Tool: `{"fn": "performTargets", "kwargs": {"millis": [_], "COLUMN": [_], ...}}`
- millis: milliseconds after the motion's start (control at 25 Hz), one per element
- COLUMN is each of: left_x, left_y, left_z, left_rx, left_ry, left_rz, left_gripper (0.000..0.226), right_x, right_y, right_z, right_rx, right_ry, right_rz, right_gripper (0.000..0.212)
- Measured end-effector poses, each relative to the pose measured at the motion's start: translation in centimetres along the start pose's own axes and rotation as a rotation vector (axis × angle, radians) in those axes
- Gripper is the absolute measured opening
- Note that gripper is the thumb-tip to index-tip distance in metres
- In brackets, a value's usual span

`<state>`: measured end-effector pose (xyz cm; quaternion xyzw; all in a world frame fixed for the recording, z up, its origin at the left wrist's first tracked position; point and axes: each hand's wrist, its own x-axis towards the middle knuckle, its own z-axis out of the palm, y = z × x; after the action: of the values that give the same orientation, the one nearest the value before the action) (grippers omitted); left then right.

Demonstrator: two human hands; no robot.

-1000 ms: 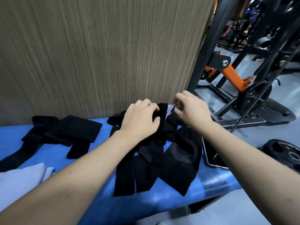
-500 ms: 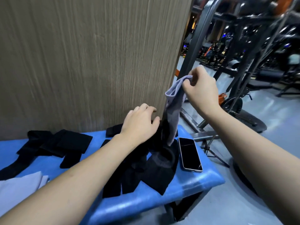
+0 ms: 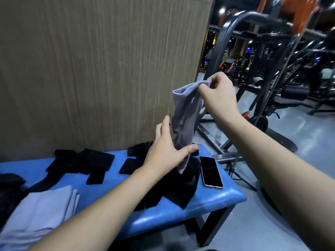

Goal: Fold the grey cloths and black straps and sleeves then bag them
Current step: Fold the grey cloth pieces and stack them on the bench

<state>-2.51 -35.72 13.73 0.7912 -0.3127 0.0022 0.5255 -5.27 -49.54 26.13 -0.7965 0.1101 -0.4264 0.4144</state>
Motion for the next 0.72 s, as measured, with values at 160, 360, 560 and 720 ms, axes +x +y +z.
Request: {"fn": "performTargets", "kwargs": {"millis": [160, 360, 560, 720], "left_x": [-5.0, -7.2, -8.6, -9.4], "left_y": [-1.2, -4.4, -6.9, -9.3], "left_z": [-1.9, -6.9, -13.7, -17.1], "left_rx": [0.076, 0.271, 0.520, 0.650], "left_ry": [0.230, 0.450, 0.323, 0.243], "left_rz": [-0.006, 0.063, 0.172, 0.186], "left_gripper": [0.102, 0.033, 0.027, 0.020], "right_x": [-3.0, -6.1, -8.4, -10.7], "right_y": [-3.0, -4.1, -0.9, 2.6], "right_z": [2.6, 4.7, 5.4, 5.8], "right_rx": [0.324, 0.394, 0.230, 0.227], "right_ry": [-0.134, -0.158, -0.242, -0.509], "right_rz": [0.218, 0.271, 0.238, 0.335], "right_gripper": [0.010, 0.021, 0.032, 0.037]}}
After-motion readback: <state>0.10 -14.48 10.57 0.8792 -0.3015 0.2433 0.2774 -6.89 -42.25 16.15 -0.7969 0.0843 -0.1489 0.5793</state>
